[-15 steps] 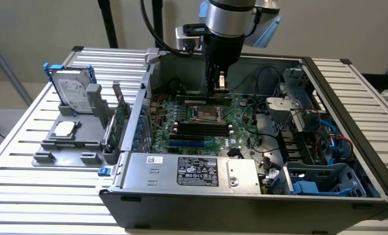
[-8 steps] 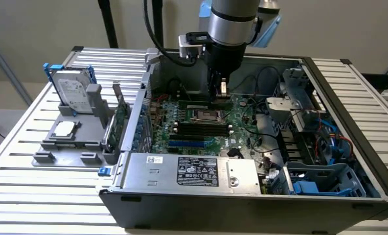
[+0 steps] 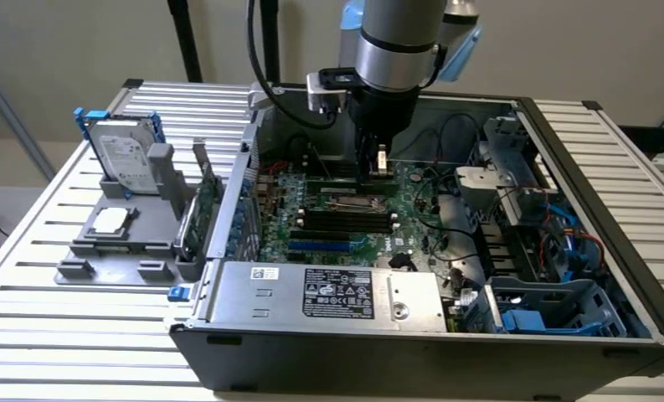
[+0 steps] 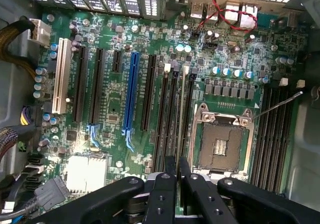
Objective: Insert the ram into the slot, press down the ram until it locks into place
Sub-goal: 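Insert the ram into the slot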
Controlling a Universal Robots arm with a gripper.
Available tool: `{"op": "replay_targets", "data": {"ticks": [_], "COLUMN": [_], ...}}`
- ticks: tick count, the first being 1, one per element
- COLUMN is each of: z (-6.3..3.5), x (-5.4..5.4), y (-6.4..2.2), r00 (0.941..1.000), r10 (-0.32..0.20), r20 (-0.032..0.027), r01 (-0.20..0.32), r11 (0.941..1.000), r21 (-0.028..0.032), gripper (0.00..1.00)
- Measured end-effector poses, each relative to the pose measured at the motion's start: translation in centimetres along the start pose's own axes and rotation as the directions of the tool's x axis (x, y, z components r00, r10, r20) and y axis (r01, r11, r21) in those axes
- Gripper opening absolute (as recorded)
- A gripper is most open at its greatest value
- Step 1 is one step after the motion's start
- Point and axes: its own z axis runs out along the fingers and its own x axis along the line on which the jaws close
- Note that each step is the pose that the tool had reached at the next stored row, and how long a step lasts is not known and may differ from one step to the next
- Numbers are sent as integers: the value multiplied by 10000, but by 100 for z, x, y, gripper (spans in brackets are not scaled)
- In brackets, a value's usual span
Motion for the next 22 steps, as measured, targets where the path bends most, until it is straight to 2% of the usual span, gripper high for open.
{"op": "replay_targets", "data": {"ticks": [7,9,12,15,16,18,19,22], "z": [128,163,203,229,234,244,250,257], "x": [7,9,11,12,12,12,13,13], "y": [17,26,29,29,29,28,29,28], "r00": [10000,10000,9998,9992,9989,9981,9978,9976], "r10": [30,84,192,341,382,419,422,421], "r20": [-16,-35,-97,-212,-277,-455,-512,-546], "r01": [-30,-84,-191,-339,-378,-412,-413,-410], "r11": [10000,10000,9998,9994,9992,9990,9990,9989], "r21": [11,21,58,111,126,160,183,207], "gripper": [13,13,13,13,13,13,13,13]}}
